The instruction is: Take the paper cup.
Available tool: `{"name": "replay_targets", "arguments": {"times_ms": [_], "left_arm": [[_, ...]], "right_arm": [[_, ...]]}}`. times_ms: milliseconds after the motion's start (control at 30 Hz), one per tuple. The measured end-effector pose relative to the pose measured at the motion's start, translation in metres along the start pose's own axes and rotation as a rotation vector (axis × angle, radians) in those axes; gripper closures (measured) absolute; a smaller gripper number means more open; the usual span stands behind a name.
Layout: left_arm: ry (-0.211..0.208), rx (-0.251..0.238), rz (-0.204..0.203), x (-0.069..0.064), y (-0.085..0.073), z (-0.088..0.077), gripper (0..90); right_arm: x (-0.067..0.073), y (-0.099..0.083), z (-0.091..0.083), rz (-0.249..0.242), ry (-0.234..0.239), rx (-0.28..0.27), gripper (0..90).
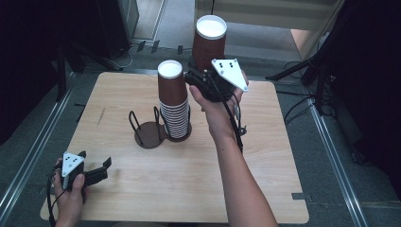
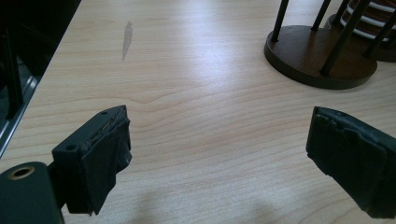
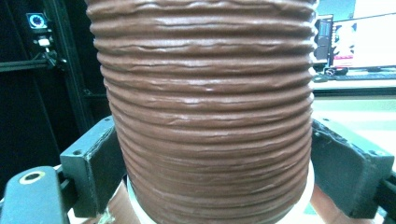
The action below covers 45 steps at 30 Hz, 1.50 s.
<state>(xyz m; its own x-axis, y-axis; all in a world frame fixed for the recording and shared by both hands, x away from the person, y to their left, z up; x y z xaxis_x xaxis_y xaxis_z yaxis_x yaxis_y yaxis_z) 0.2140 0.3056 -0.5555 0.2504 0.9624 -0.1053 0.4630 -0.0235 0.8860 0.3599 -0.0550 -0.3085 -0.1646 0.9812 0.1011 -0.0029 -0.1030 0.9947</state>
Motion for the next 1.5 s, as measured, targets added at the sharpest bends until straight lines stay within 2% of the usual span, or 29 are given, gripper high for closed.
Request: {"name": "replay_targets", "arguments": {"times_ms": [267,467,633,900,1233,1333,1500], "left_arm": [[-0.001,0.000,0.003,0.000,0.000,0.000,7.1],[0.000,0.004,0.005,0.000,0.000,0.000,7.1],[0.000,0.004,0.008,0.000,0.000,0.000,7.1],[0.001,0.004,0.006,-0.001,0.000,0.000,7.1],[0.005,0.004,0.009,-0.001,0.000,0.000,7.1],[-0.016,-0.002,-0.004,0.000,0.000,0.000,7.1],[-0.011,-0.002,-0.003,0.000,0.000,0.000,7.0]], "right_arm": [[-0.018,-0.009,-0.007,0.001,-0.024,0.006,11.7],[-0.031,-0.020,-0.013,-0.017,-0.040,0.019,11.7],[-0.038,-0.027,-0.018,-0.015,-0.047,0.027,11.6],[-0.049,-0.043,-0.028,-0.045,-0.066,0.038,11.5],[-0.066,-0.059,-0.040,-0.042,-0.086,0.058,11.3],[-0.070,-0.064,-0.043,-0.036,-0.091,0.065,11.2],[-0.076,-0.073,-0.050,-0.032,-0.092,0.072,11.3]]}}
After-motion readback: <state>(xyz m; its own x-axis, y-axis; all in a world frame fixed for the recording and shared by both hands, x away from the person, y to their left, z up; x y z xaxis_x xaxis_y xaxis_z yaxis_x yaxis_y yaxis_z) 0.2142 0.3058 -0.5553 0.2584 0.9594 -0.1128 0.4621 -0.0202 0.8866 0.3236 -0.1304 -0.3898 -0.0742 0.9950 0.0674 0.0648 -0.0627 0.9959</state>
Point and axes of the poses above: each handheld gripper's, and its own axes: z roughly forward along the jaws, y roughly out of its top, x roughly to its left, the point moved 1 cm from there along z, roughly forward along the jaws, and after that the axes turned 7 degrees about -y, right-handed, at the moved point
